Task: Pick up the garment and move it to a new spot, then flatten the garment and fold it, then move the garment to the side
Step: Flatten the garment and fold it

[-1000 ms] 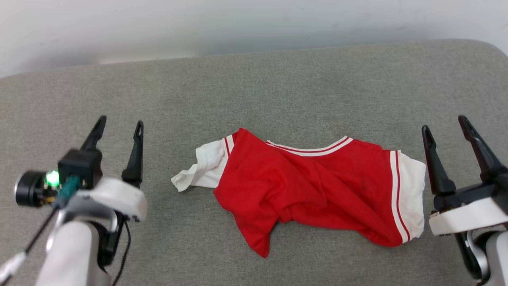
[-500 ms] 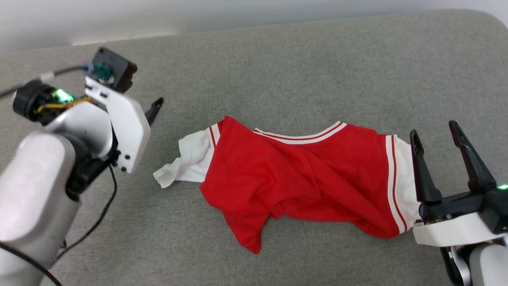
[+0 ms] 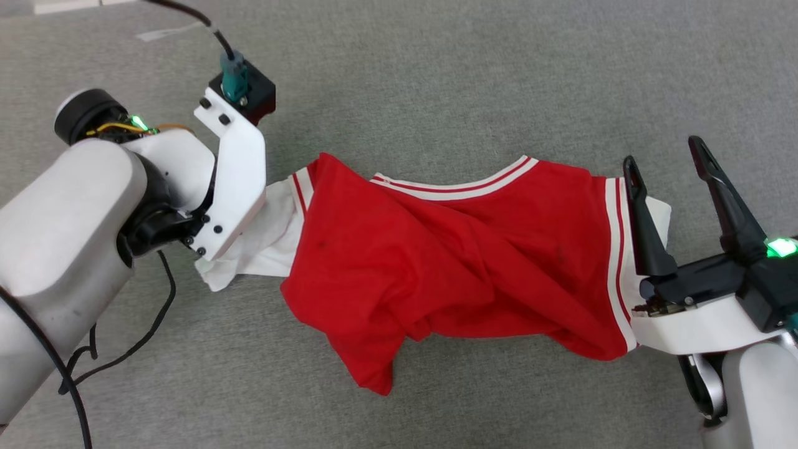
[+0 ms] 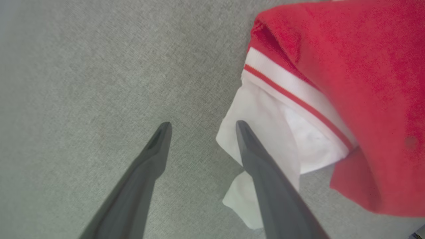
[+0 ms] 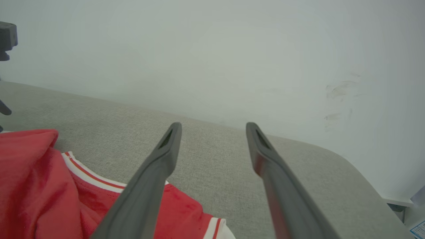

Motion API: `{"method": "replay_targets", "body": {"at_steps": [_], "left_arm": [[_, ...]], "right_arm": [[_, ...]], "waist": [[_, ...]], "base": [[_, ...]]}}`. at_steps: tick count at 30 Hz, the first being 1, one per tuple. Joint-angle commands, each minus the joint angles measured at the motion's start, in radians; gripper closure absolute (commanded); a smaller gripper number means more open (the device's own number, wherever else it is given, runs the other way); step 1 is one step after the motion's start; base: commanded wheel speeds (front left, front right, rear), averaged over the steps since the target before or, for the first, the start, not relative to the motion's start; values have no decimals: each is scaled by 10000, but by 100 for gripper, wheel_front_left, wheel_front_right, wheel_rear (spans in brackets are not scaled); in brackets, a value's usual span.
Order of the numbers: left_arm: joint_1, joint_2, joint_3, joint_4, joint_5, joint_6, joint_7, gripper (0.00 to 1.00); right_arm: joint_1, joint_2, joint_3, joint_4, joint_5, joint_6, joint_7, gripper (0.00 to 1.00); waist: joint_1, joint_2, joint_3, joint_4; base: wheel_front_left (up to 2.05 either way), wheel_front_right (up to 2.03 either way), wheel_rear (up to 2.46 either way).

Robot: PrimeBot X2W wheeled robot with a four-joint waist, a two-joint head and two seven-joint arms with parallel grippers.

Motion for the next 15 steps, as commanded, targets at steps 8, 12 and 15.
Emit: {"method": "replay_targets", "body": {"at_steps": [8,12,15], "left_arm": [[-210,388,-2446,1069,-828,2,276,0],[-232,441,-3051,1203,-1167,2,42,100],[-554,452,-3306,1119,-1544,2,-230,100]], "right_arm": [[-508,221,299,149,-57,-7,-18,0],[-524,243,268,207,-70,-7,-18,0],[-485,247,232,257,-92,-7,-18,0]], "waist": [[-1,0,661,-493],[-1,0,638,-473],[-1,0,485,-370]], "base": [[0,0,0],[0,0,0],[0,0,0]]}}
